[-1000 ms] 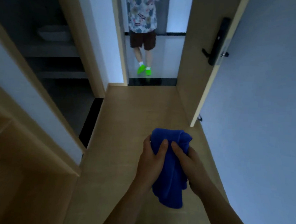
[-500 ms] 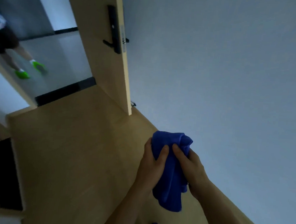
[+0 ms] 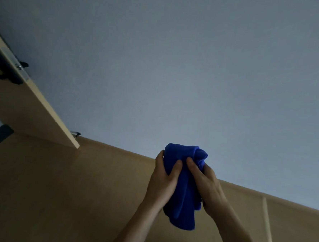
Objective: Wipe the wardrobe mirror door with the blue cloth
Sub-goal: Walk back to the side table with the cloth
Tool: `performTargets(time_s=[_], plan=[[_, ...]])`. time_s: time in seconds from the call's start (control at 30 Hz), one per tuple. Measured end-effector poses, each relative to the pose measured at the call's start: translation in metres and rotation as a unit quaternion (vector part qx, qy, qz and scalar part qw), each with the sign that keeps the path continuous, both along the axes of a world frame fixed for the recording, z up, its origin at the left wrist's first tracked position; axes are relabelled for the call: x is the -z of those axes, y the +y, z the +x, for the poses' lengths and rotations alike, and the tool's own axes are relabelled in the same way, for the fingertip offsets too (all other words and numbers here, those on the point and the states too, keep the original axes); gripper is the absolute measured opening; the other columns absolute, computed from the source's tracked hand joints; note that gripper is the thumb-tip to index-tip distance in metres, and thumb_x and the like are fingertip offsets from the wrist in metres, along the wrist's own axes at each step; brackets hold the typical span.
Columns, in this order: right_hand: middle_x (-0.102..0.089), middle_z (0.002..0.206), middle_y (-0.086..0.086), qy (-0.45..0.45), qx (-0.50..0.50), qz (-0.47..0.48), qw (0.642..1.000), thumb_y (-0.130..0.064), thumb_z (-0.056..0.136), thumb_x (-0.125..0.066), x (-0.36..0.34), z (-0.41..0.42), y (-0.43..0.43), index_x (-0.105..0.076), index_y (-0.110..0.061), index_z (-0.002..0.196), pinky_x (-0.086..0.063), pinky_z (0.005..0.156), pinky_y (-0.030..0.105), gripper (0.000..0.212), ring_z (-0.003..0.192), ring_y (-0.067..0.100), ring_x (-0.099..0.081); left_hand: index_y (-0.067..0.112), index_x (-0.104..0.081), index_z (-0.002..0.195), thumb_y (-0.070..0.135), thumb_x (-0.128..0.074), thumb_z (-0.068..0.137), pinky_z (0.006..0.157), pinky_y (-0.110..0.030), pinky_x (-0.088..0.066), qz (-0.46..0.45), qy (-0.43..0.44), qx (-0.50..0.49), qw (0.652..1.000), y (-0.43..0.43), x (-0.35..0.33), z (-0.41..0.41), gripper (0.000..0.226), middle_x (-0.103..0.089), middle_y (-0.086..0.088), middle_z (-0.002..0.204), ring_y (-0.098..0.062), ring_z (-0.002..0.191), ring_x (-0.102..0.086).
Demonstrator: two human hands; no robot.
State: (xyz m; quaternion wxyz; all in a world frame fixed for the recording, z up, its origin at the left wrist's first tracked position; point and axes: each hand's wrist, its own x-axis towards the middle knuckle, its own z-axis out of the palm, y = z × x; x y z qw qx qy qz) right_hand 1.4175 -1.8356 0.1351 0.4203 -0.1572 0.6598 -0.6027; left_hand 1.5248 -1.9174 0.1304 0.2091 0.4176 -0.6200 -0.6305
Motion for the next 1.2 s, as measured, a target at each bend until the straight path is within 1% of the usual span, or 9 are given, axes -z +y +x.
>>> performTargets(time_s=[0.2,0.33,0.43,0.53,0.63,0.77,0.97,1.1,1.2], plan=[[-0.077,0.095,0.008,0.006,0.104,-0.009,0.995,-0.047,0.095,-0.062,-0.01,-0.076,0.091,-0.066,-0.014,0.108,-0.06,0.081,0.045,0.036,0.091,0.026,-0.075,0.05,-0.038,0.14,0.062,-0.061,0.088,0.089,-0.038,-0.06,0.014,-0.002,0.108,0.994,0.072,-0.008,-0.094,0.058,-0.071,0.024,0.109,0.0,0.095,-0.071],[-0.078,0.087,0.004,0.019,0.172,-0.011,0.985,-0.048,0.094,-0.063,-0.015,-0.124,0.165,-0.067,-0.014,0.103,-0.059,0.065,0.031,0.035,0.082,0.02,-0.076,0.048,-0.036,0.141,0.065,-0.058,0.084,0.092,-0.038,-0.059,0.007,-0.006,0.178,0.984,0.138,-0.014,-0.155,0.063,-0.069,0.022,0.114,0.0,0.098,-0.07],[-0.078,0.091,0.005,0.021,0.221,-0.011,0.975,-0.049,0.094,-0.063,-0.016,-0.152,0.219,-0.068,-0.016,0.104,-0.061,0.075,0.04,0.034,0.085,0.022,-0.076,0.049,-0.037,0.14,0.064,-0.059,0.087,0.09,-0.036,-0.059,-0.004,-0.006,0.229,0.973,0.185,-0.015,-0.194,0.059,-0.069,0.022,0.113,0.001,0.096,-0.07],[-0.078,0.09,0.005,0.027,0.271,-0.021,0.962,-0.047,0.096,-0.062,-0.019,-0.172,0.271,-0.068,-0.016,0.102,-0.059,0.07,0.036,0.032,0.085,0.022,-0.076,0.048,-0.039,0.136,0.06,-0.06,0.088,0.084,-0.029,-0.058,-0.006,-0.001,0.283,0.959,0.229,-0.016,-0.229,0.054,-0.07,0.029,0.103,0.005,0.091,-0.07],[-0.077,0.088,0.007,0.033,0.332,-0.027,0.942,-0.046,0.095,-0.062,-0.018,-0.185,0.317,-0.067,-0.014,0.099,-0.057,0.066,0.031,0.033,0.084,0.023,-0.075,0.051,-0.039,0.133,0.061,-0.06,0.086,0.08,-0.028,-0.057,-0.009,0.002,0.343,0.939,0.269,-0.017,-0.258,0.052,-0.069,0.034,0.1,0.004,0.09,-0.071],[-0.078,0.095,0.006,0.023,0.413,-0.041,0.91,-0.045,0.096,-0.062,-0.013,-0.194,0.374,-0.069,-0.019,0.103,-0.058,0.073,0.033,0.027,0.091,0.021,-0.075,0.05,-0.038,0.134,0.064,-0.059,0.086,0.08,-0.028,-0.058,-0.027,0.0,0.427,0.904,0.321,-0.014,-0.292,0.054,-0.068,0.036,0.099,0.005,0.089,-0.07],[-0.078,0.098,0.0,0.012,0.501,-0.03,0.865,-0.044,0.097,-0.061,-0.007,-0.202,0.443,-0.069,-0.023,0.107,-0.058,0.072,0.028,0.024,0.092,0.016,-0.075,0.05,-0.042,0.135,0.068,-0.061,0.079,0.092,-0.041,-0.058,-0.021,-0.008,0.517,0.856,0.389,-0.003,-0.331,0.061,-0.071,0.023,0.109,-0.001,0.097,-0.071],[-0.078,0.096,0.0,0.008,0.555,-0.034,0.831,-0.04,0.099,-0.06,-0.004,-0.218,0.47,-0.069,-0.022,0.107,-0.057,0.066,0.021,0.022,0.09,0.015,-0.075,0.051,-0.045,0.131,0.071,-0.062,0.08,0.09,-0.039,-0.059,-0.025,-0.012,0.57,0.821,0.42,0.003,-0.365,0.058,-0.07,0.021,0.112,-0.001,0.097,-0.071],[-0.078,0.099,-0.003,0.012,0.594,-0.022,0.804,-0.045,0.098,-0.059,-0.002,-0.24,0.489,-0.068,-0.026,0.108,-0.058,0.071,0.025,0.024,0.092,0.013,-0.074,0.048,-0.048,0.131,0.069,-0.062,0.082,0.087,-0.032,-0.059,-0.04,-0.001,0.609,0.792,0.444,0.005,-0.4,0.055,-0.07,0.019,0.113,0.002,0.096,-0.07]])
